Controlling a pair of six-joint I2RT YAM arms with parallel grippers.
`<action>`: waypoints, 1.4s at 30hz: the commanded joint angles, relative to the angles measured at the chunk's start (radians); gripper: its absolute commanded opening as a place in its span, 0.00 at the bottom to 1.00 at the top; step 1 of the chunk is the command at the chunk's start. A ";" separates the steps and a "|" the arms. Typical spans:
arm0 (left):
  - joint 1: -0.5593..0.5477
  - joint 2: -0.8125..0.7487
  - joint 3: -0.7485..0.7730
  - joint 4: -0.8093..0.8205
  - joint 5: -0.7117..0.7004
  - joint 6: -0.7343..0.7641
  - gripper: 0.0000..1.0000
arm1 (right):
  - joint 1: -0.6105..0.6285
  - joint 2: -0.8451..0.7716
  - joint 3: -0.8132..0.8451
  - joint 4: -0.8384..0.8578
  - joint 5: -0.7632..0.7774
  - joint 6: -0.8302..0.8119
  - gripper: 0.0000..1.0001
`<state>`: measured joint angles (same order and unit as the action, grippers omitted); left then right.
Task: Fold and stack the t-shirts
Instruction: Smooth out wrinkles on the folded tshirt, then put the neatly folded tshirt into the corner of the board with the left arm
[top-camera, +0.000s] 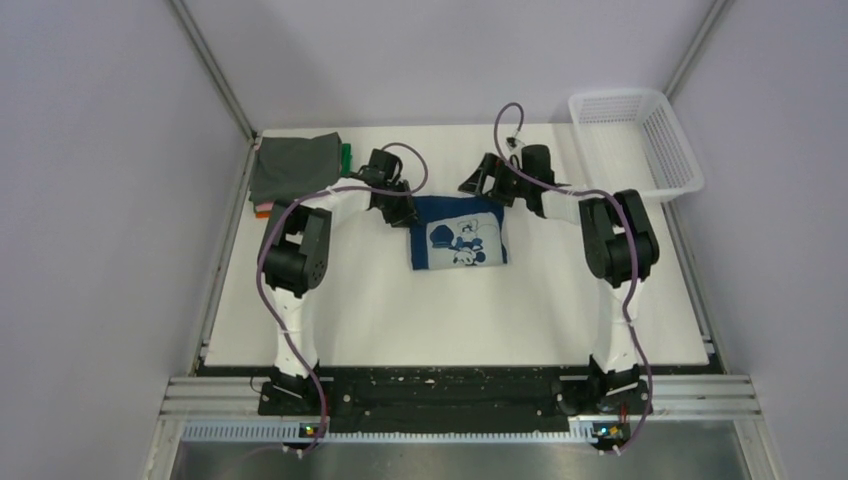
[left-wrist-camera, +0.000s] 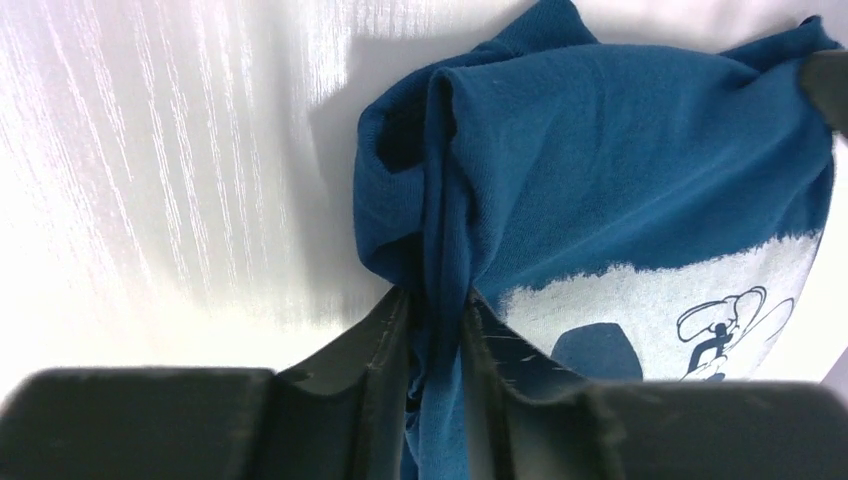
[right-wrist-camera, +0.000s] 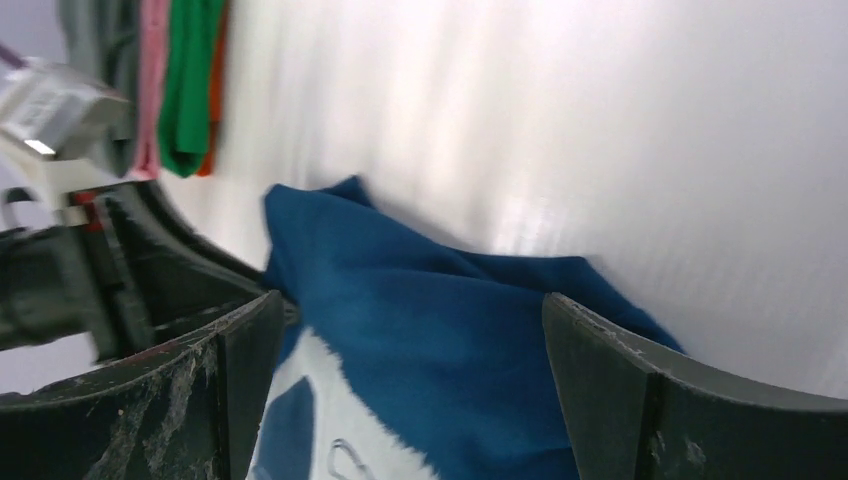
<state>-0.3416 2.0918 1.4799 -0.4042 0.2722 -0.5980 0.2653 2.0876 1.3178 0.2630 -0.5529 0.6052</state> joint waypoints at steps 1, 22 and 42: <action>0.002 0.061 0.018 -0.045 -0.050 0.036 0.24 | -0.009 0.063 0.068 -0.004 0.081 -0.040 0.99; 0.000 -0.086 0.109 -0.133 -0.504 0.192 0.00 | -0.025 -0.555 -0.297 -0.104 0.319 -0.185 0.99; 0.003 -0.096 0.375 0.011 -1.086 0.769 0.00 | -0.026 -0.775 -0.511 -0.113 0.392 -0.210 0.99</action>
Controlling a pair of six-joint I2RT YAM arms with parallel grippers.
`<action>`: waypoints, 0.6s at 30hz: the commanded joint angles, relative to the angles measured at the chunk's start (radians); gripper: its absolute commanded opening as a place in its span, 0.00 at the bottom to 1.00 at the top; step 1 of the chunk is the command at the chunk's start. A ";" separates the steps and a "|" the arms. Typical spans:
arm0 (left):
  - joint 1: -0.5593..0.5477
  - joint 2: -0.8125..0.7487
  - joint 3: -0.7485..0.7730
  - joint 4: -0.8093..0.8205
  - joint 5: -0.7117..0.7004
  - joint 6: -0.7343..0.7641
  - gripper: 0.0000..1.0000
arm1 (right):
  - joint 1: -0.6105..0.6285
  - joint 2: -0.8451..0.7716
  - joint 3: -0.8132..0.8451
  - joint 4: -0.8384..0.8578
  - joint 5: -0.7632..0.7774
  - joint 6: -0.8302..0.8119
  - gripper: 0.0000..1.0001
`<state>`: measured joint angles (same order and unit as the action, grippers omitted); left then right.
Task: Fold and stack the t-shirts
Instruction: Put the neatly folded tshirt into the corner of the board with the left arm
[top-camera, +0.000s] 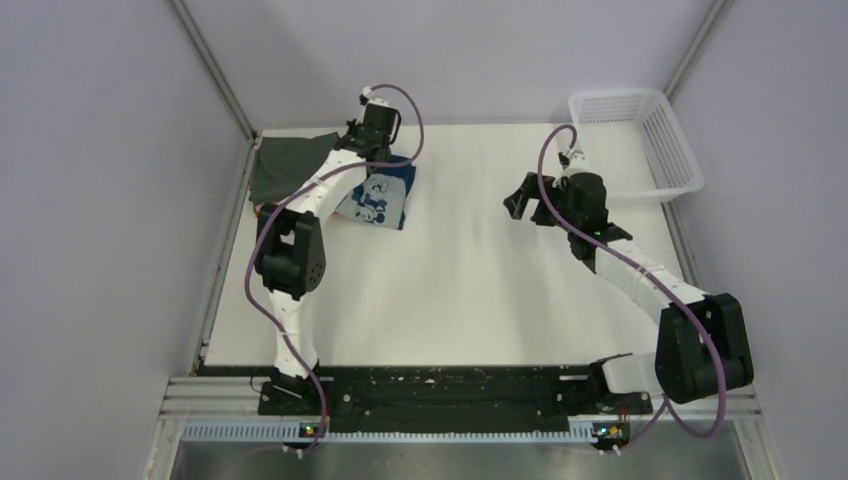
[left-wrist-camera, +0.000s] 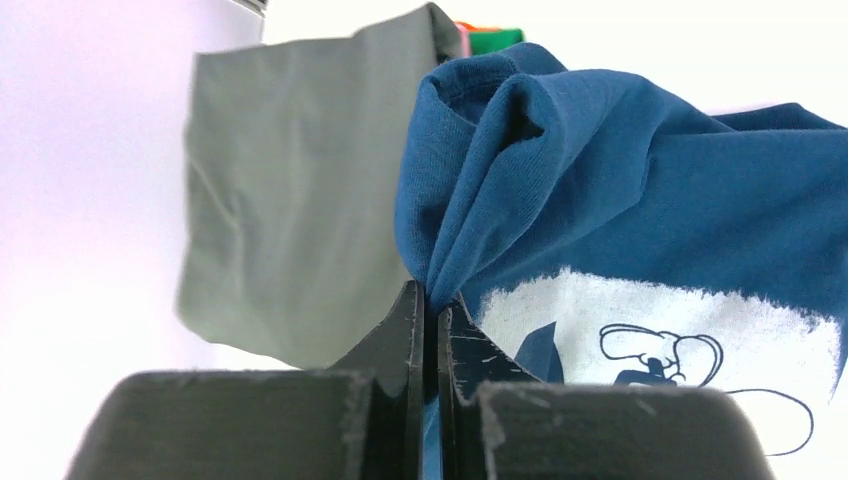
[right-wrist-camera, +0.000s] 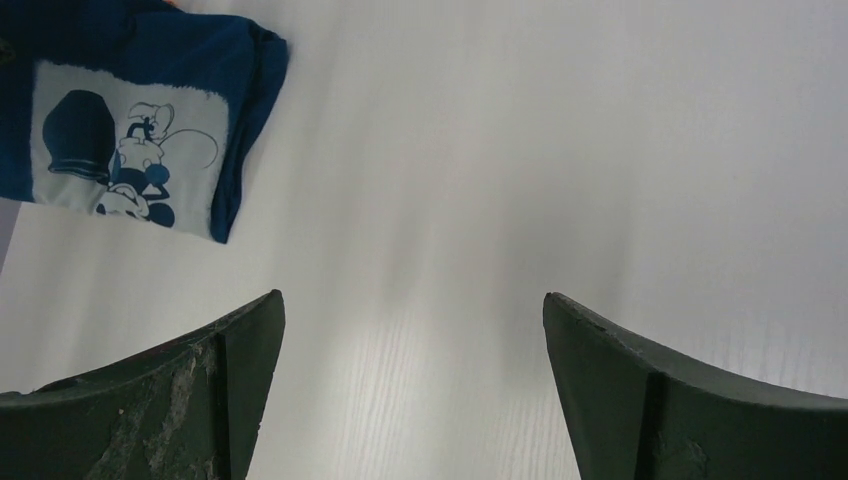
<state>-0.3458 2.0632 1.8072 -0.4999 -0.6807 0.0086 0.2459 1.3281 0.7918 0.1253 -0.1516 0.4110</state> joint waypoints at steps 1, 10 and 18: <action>0.007 -0.067 0.052 0.127 -0.149 0.187 0.00 | -0.007 -0.017 0.013 0.025 -0.009 -0.016 0.99; 0.029 -0.070 0.179 0.082 -0.145 0.238 0.00 | -0.007 -0.013 0.006 0.031 -0.017 -0.009 0.99; 0.048 -0.116 0.265 0.011 -0.092 0.189 0.00 | -0.007 -0.021 0.006 0.038 -0.042 -0.010 0.99</action>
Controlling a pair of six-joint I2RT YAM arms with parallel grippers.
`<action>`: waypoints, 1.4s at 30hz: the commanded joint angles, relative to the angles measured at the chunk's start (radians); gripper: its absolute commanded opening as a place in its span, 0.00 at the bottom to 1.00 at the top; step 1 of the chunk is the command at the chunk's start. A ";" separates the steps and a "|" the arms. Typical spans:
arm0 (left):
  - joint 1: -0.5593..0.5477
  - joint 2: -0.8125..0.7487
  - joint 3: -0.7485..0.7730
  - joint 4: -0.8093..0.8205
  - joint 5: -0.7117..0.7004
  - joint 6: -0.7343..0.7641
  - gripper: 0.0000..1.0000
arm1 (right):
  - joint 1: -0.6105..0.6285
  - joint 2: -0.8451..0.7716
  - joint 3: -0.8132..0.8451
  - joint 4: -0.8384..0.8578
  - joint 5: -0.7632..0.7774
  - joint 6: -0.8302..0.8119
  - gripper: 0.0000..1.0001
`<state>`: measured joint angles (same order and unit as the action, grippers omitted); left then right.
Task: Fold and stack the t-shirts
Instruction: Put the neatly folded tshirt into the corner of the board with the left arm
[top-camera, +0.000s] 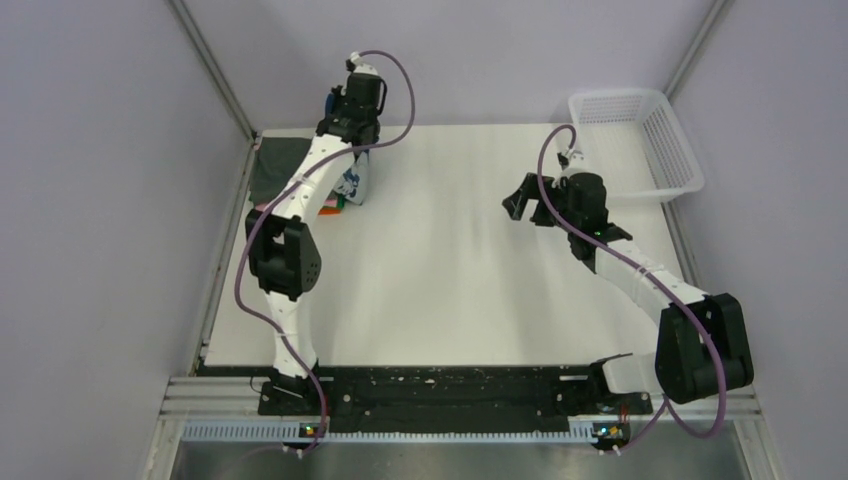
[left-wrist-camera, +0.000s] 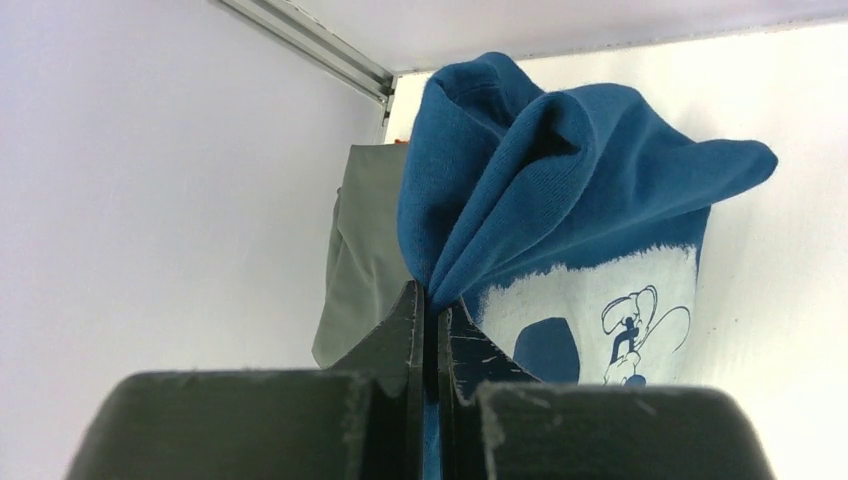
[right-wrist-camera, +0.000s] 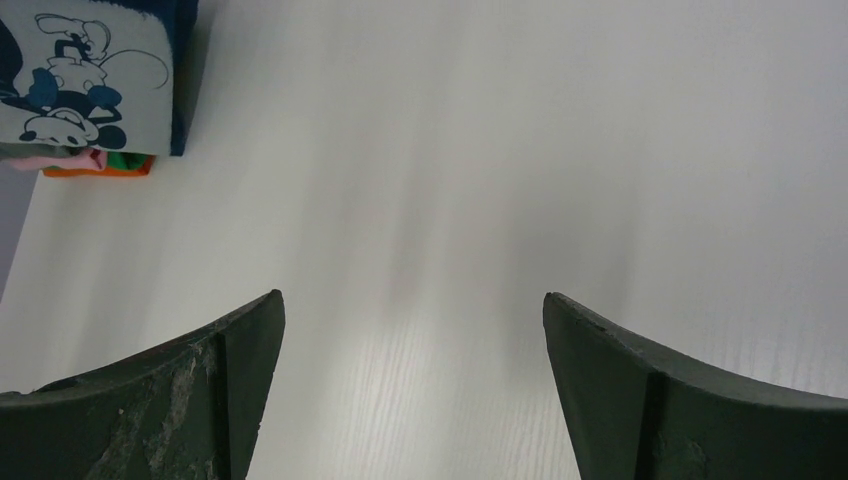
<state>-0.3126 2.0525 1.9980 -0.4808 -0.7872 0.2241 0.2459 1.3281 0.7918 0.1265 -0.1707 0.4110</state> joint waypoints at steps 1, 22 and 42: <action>0.017 -0.112 0.078 -0.010 0.018 -0.032 0.00 | -0.007 -0.023 0.005 0.038 -0.025 -0.009 0.99; 0.109 -0.154 0.194 -0.115 0.161 -0.108 0.00 | -0.007 -0.034 0.016 0.014 -0.015 0.005 0.99; 0.124 -0.205 0.232 -0.205 0.325 -0.171 0.00 | -0.007 0.002 0.041 -0.006 -0.028 0.008 0.99</action>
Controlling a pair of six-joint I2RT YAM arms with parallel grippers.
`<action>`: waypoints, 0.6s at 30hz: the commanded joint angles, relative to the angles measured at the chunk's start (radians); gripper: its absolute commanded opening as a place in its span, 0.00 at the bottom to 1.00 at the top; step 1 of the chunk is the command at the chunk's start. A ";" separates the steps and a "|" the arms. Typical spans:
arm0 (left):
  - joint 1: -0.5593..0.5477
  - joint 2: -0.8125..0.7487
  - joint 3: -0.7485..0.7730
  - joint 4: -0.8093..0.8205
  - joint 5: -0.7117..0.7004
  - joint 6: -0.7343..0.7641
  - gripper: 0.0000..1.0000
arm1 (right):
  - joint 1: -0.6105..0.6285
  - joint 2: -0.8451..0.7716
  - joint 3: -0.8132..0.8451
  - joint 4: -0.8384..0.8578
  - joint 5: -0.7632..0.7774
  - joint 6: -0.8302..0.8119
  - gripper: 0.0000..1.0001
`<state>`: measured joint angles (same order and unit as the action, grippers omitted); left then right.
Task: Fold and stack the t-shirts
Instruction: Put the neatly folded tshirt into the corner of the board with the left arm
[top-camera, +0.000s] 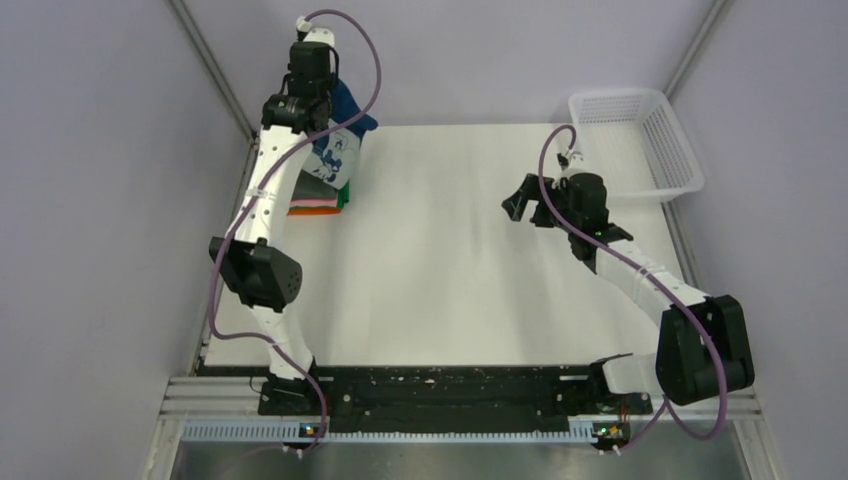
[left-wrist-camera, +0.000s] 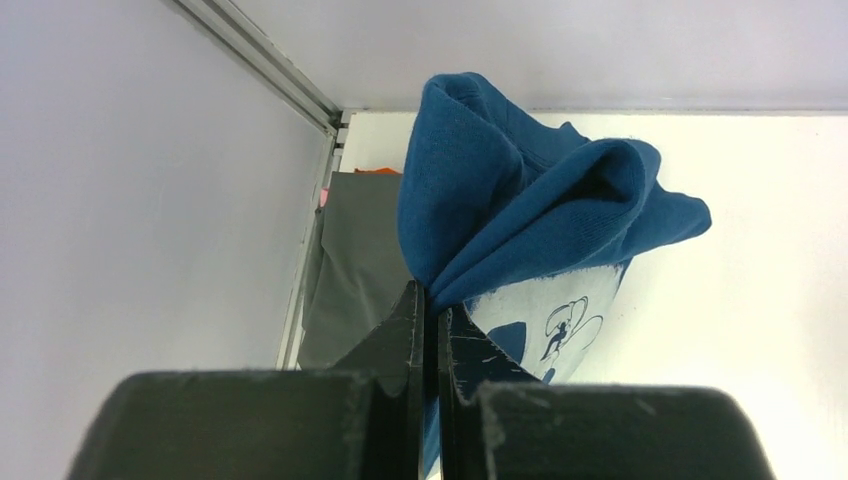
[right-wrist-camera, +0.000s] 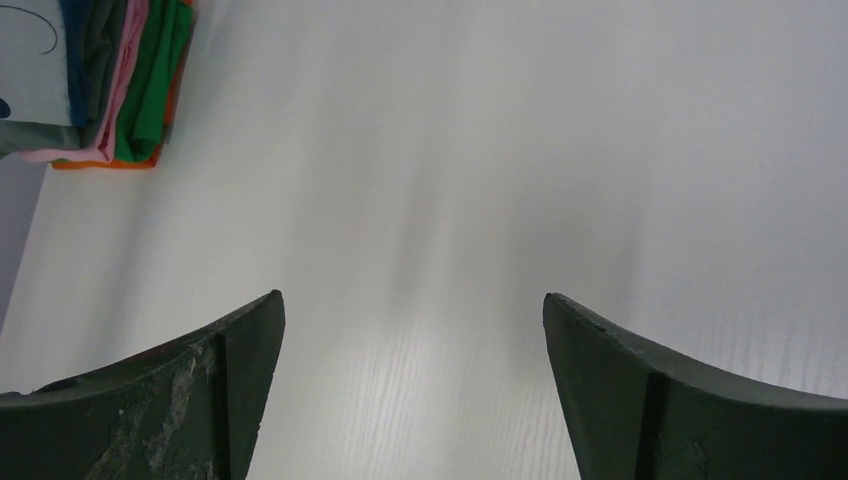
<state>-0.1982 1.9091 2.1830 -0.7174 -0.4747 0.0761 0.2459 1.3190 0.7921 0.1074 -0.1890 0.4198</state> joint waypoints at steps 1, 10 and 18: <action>0.015 -0.058 0.040 0.028 0.015 -0.028 0.00 | -0.007 0.014 0.040 0.011 -0.009 0.000 0.99; 0.114 0.027 0.015 0.022 0.041 -0.062 0.00 | -0.007 0.029 0.048 0.000 0.000 -0.004 0.99; 0.228 0.120 -0.008 0.073 0.119 0.006 0.00 | -0.007 0.043 0.052 -0.014 0.017 -0.006 0.99</action>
<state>-0.0174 2.0048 2.1826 -0.7338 -0.3958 0.0349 0.2459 1.3575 0.7933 0.0948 -0.1852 0.4194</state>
